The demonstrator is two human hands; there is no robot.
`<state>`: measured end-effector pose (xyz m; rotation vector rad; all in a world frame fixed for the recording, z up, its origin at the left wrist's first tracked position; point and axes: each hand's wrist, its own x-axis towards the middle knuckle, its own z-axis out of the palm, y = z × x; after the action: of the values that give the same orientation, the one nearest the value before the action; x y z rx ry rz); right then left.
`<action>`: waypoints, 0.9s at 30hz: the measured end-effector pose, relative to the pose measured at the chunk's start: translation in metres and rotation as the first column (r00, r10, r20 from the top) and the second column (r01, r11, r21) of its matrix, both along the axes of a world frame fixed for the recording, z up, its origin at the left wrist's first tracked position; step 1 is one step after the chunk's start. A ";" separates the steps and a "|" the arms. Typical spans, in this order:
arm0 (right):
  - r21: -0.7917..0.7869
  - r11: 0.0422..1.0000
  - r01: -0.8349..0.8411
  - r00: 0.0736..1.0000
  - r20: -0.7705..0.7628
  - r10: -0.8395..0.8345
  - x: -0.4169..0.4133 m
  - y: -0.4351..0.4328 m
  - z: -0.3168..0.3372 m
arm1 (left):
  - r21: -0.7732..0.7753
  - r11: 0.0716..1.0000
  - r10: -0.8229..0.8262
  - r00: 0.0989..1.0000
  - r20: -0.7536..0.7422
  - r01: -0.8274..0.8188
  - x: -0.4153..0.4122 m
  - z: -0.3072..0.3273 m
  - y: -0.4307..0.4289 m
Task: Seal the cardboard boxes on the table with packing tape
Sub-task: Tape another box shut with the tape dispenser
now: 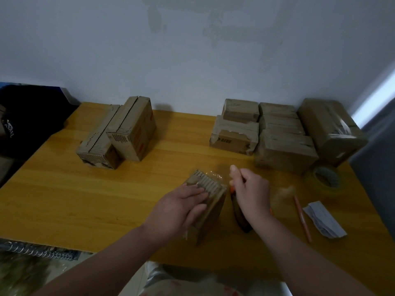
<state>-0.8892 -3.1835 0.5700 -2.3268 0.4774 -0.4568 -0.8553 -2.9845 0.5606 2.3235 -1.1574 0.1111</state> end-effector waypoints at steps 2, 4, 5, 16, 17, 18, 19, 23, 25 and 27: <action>-0.190 0.978 -0.081 0.996 0.028 0.088 -0.004 0.000 0.005 | -0.098 0.995 0.037 0.998 0.042 -0.032 0.006 -0.001 0.000; -0.374 0.896 -0.241 0.963 0.022 0.268 -0.008 0.004 0.006 | -0.155 0.983 0.108 0.991 0.084 -0.094 0.011 -0.002 -0.002; -0.438 0.841 -0.316 0.939 -0.021 0.342 -0.009 0.007 0.004 | -0.158 0.977 0.159 0.984 0.074 -0.146 0.013 -0.003 -0.002; -0.225 0.840 -0.493 0.853 -0.312 0.418 -0.007 0.006 0.003 | 0.114 0.988 0.143 0.899 -0.414 -0.105 0.032 -0.006 -0.002; -0.224 0.842 -0.491 0.855 -0.306 0.418 -0.008 0.007 0.004 | 0.145 0.985 0.142 0.915 -0.377 -0.093 0.031 -0.005 -0.002; -0.222 0.844 -0.489 0.857 -0.301 0.418 -0.008 0.007 0.005 | 0.181 0.980 0.143 0.932 -0.333 -0.086 0.031 -0.004 -0.003; -0.214 0.846 -0.488 0.859 -0.294 0.420 -0.008 0.008 0.005 | 0.217 0.973 0.144 0.946 -0.290 -0.081 0.030 -0.003 -0.003; -0.178 0.859 -0.481 0.865 -0.261 0.430 -0.009 0.010 0.004 | 0.322 0.945 0.145 0.960 -0.239 -0.063 0.031 0.000 -0.004; -0.130 0.867 -0.480 0.861 -0.259 0.438 -0.010 0.011 0.003 | 0.338 0.940 0.141 0.953 -0.267 -0.044 0.033 -0.001 -0.003; -0.016 0.894 -0.449 0.872 -0.225 0.434 -0.010 0.012 0.003 | 0.334 0.942 0.117 0.954 -0.277 -0.019 0.034 -0.003 -0.003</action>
<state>-0.8992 -3.1719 0.5727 -2.4651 0.0144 0.0027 -0.8213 -2.9870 0.5578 2.5565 -1.0028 -0.4222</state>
